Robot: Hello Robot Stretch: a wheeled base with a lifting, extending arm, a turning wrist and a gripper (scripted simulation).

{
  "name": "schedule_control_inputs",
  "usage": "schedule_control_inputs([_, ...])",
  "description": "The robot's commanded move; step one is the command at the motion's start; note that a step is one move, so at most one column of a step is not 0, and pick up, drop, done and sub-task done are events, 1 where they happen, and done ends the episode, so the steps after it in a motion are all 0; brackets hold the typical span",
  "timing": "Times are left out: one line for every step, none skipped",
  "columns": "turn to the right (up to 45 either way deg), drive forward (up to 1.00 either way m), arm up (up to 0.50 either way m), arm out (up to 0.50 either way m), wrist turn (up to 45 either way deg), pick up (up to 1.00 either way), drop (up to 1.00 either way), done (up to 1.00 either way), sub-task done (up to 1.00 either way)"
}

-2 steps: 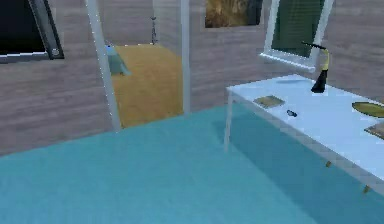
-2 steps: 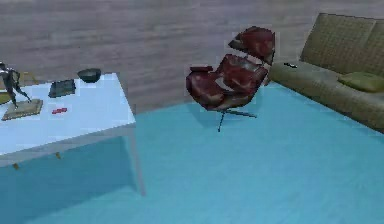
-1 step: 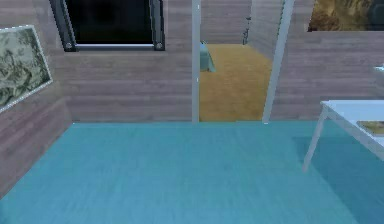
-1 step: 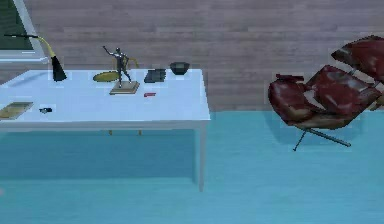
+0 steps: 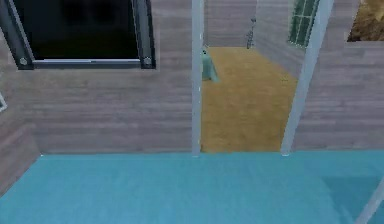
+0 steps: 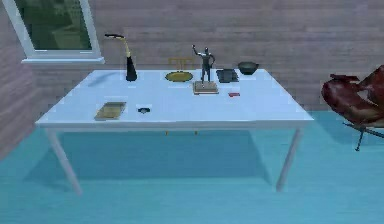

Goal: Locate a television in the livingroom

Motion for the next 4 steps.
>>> schedule_control_inputs([-18.0,0.00,0.00,0.00,0.0,0.00,0.00,0.00,0.00])
schedule_control_inputs([0.0,0.85,0.00,0.00,0.0,0.00,0.00,0.00,0.00])
schedule_control_inputs([-9.0,0.00,0.00,0.00,0.0,0.00,0.00,0.00,0.00])
schedule_control_inputs([0.0,0.00,0.00,0.00,0.0,0.00,0.00,1.00,0.00])
